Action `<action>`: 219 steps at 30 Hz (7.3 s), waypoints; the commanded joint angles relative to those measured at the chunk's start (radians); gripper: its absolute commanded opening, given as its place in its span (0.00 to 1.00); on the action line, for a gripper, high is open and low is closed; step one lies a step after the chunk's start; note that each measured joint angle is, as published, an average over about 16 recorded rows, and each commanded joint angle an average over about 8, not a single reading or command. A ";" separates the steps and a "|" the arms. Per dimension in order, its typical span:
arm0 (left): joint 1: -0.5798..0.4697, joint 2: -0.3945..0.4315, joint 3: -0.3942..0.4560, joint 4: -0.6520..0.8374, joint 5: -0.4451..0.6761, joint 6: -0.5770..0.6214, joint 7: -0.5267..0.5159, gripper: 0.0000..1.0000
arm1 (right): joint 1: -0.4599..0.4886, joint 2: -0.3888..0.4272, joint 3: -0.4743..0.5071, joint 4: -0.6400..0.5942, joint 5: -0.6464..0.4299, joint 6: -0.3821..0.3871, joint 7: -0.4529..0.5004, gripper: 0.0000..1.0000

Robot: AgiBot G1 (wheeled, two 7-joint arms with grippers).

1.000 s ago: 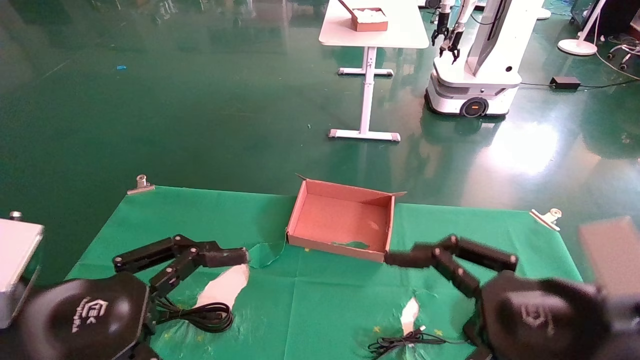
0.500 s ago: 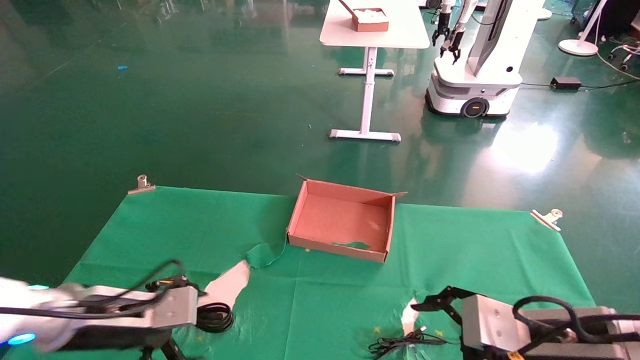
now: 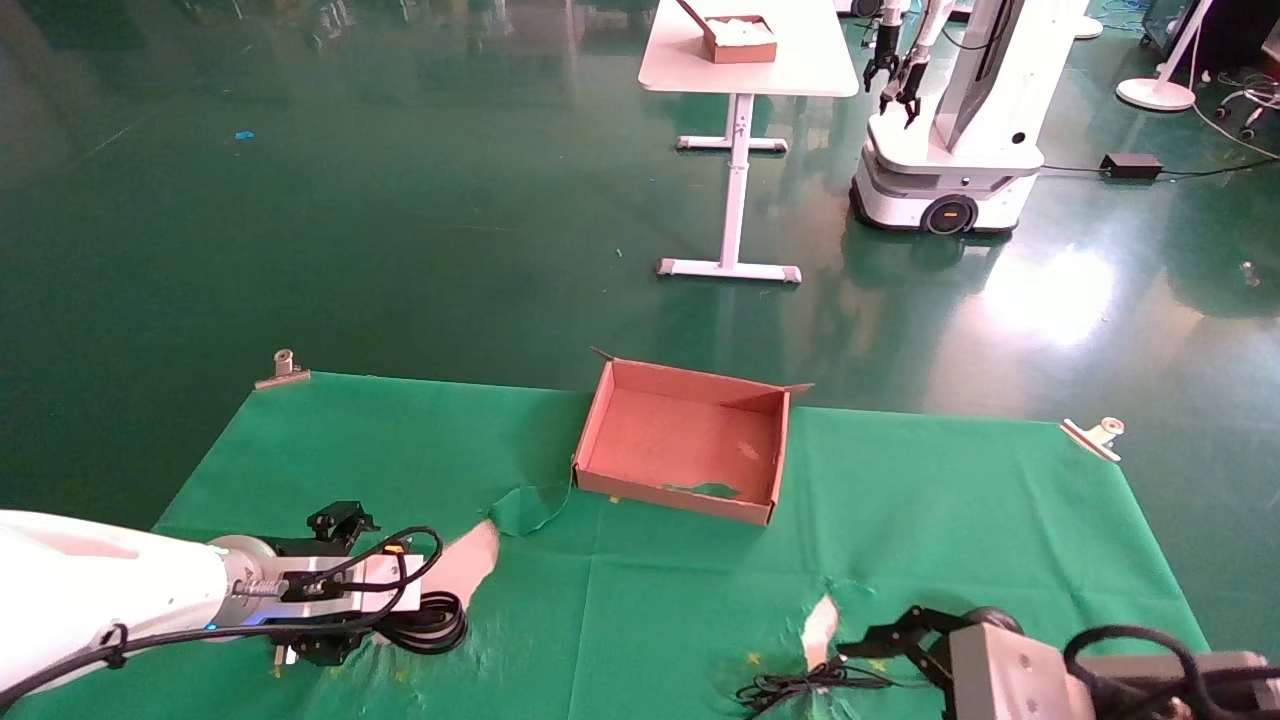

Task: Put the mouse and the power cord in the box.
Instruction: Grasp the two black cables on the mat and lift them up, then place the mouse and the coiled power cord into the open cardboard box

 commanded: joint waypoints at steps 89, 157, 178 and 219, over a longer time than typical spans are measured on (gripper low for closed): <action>-0.004 0.023 -0.014 0.071 -0.008 -0.028 -0.022 0.00 | 0.259 -0.456 -0.268 -0.485 -0.604 0.137 -0.049 0.00; -0.254 0.430 0.539 0.459 -0.386 -0.801 0.355 1.00 | 0.459 -0.115 -0.125 -0.074 -0.609 0.085 0.212 0.00; -0.396 0.209 0.542 0.589 -0.373 -0.791 0.114 1.00 | 0.505 -0.348 -0.170 -0.180 -0.623 0.175 0.119 0.00; -0.381 0.119 0.531 0.360 -0.112 -0.703 -0.170 1.00 | 0.569 -0.766 -0.316 -0.892 -0.608 0.566 -0.236 1.00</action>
